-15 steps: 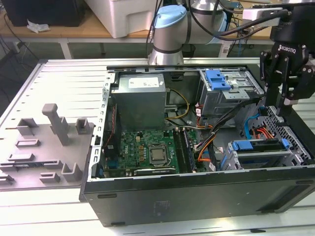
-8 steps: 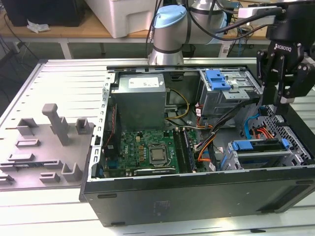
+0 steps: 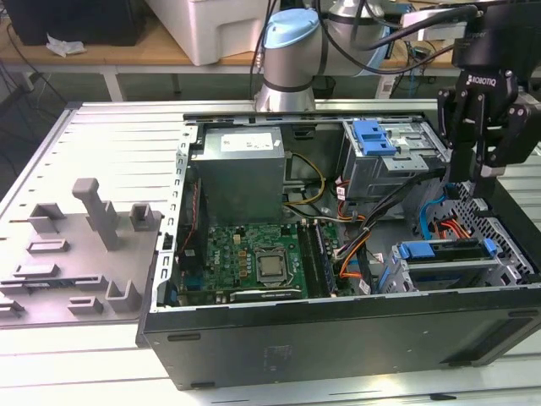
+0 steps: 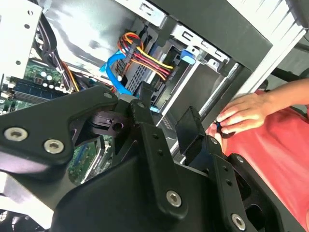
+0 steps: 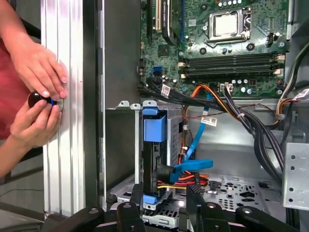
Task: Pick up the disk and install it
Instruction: 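Insert the second disk wire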
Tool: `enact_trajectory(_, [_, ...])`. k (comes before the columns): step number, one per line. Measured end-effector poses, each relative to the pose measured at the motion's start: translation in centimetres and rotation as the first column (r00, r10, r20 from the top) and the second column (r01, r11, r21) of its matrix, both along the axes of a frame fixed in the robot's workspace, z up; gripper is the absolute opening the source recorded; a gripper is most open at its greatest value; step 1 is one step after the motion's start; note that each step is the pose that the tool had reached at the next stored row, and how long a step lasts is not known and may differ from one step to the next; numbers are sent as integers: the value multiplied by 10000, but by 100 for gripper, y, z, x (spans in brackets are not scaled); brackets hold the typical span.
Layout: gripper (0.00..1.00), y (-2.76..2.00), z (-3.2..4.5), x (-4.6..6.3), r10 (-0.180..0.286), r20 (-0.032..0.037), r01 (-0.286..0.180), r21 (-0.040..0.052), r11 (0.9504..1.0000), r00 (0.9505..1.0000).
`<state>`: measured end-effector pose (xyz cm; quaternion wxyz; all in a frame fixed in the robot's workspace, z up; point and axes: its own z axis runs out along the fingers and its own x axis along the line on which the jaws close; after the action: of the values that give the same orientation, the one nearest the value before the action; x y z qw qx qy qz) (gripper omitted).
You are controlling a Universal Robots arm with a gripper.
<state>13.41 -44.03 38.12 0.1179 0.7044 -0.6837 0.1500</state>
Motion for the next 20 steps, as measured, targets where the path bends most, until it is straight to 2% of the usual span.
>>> enact_trajectory(5, [48, 74, -15, -69, 0, 0, 0, -140, 9999, 10000])
enact_trajectory(7, [48, 111, -26, -115, -1, 0, 1, -247, 9997, 10000])
enact_trajectory(10, [48, 120, -38, -127, 0, -5, 0, -480, 9988, 10000])
enact_trajectory(11, [48, 123, -45, -130, 0, -7, 0, -603, 9982, 10000])
enact_trajectory(14, [48, 132, -63, -137, -2, -7, 2, -823, 9966, 10000])
enact_trajectory(15, [48, 138, -77, -142, -1, -7, 0, -952, 9955, 10000])
enact_trajectory(17, [48, 145, -97, -150, -1, -7, 0, -1104, 9939, 10000])
enact_trajectory(18, [48, 150, -109, -158, -1, -7, 0, -1211, 9926, 10000])
enact_trajectory(20, [48, 151, -111, -162, 1, -5, -1, -1238, 9923, 10000])
